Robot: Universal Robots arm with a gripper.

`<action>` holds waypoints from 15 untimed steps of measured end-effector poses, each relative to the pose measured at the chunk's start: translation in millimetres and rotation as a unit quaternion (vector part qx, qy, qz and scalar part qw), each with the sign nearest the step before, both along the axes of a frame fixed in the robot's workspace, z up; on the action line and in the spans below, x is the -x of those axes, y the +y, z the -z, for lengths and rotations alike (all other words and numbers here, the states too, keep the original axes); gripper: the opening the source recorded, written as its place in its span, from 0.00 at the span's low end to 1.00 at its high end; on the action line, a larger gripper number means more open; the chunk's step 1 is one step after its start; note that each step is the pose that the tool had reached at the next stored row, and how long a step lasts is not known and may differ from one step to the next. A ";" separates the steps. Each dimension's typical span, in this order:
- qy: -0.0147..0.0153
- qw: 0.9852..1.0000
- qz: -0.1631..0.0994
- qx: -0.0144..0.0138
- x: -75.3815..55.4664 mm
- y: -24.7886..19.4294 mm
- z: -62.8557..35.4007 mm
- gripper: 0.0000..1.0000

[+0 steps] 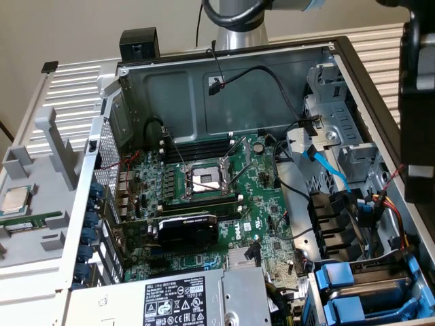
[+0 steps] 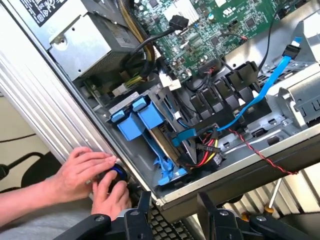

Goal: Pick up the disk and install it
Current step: 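Insert the first disk wire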

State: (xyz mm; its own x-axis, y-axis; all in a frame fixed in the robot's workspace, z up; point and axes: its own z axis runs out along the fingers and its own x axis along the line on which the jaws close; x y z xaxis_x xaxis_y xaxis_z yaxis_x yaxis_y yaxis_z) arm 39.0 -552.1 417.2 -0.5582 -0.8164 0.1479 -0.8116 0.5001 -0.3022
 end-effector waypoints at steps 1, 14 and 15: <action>0.007 1.000 -0.002 0.000 0.3 0.0 0.0 0.49; 0.042 0.999 -0.034 -0.010 5.7 -0.6 0.2 0.49; 0.042 0.999 -0.034 -0.010 5.8 -1.6 0.2 0.49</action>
State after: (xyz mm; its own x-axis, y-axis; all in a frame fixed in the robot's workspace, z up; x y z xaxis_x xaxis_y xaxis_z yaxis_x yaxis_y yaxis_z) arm 33.2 -553.7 417.0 -0.4879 -0.8551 0.1752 -0.8656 0.4483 -0.2230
